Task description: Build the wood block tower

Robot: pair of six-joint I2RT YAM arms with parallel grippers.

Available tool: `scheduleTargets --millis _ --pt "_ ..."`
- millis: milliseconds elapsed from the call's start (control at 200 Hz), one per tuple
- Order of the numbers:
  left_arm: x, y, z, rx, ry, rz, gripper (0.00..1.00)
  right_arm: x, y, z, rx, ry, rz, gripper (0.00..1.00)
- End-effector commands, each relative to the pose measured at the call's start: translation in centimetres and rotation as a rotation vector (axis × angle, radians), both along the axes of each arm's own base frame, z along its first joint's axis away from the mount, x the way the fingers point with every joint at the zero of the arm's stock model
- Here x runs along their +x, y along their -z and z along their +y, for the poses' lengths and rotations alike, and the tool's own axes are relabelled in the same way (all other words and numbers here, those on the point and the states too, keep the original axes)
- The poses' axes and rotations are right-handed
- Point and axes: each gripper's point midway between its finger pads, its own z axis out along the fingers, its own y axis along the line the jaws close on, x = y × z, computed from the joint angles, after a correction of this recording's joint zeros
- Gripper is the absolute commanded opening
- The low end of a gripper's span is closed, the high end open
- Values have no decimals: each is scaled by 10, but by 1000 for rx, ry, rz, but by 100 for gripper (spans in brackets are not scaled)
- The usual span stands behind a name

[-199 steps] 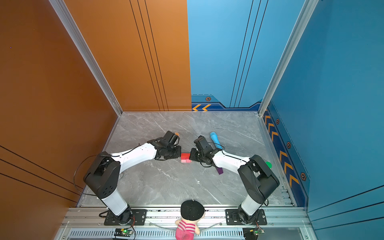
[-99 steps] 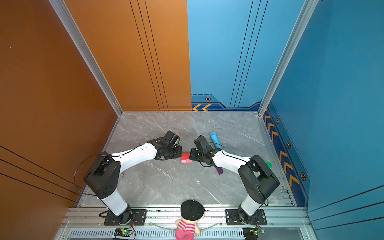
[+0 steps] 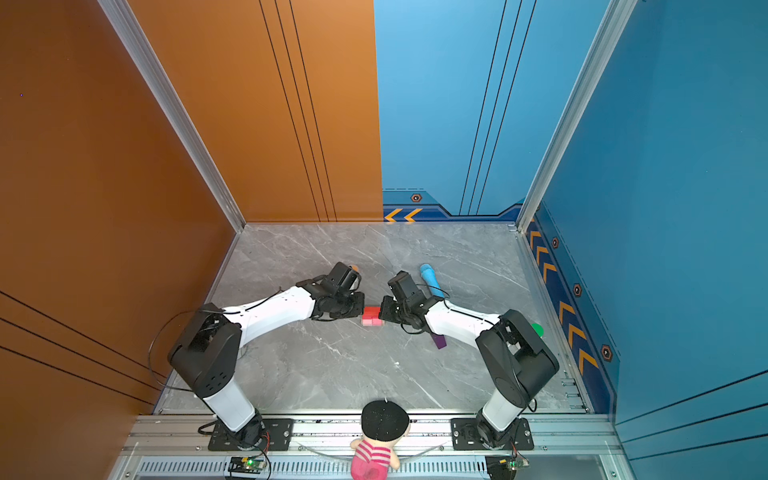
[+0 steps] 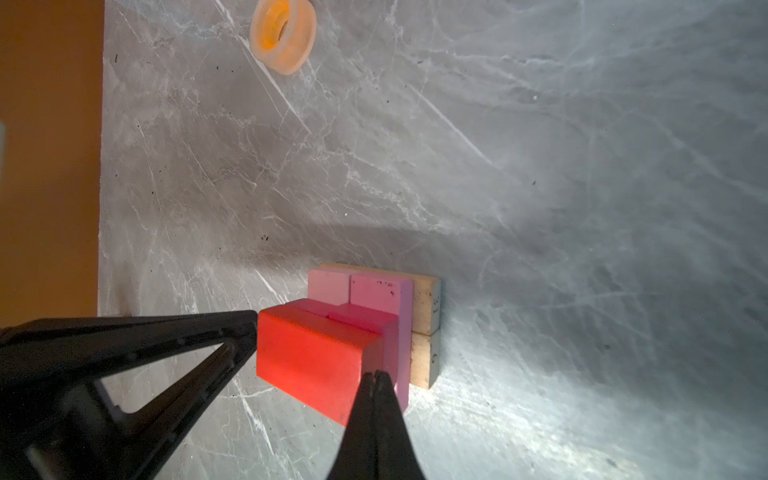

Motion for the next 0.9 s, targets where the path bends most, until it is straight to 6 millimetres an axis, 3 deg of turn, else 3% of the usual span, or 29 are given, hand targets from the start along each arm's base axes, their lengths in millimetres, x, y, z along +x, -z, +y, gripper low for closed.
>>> scheduleTargets --millis 0,896 --pt "1 -5 -9 -7 33 -5 0 3 -2 0 4 14 14 0" --pt "2 -4 -6 0 23 -6 0 4 -1 2 8 14 19 0"
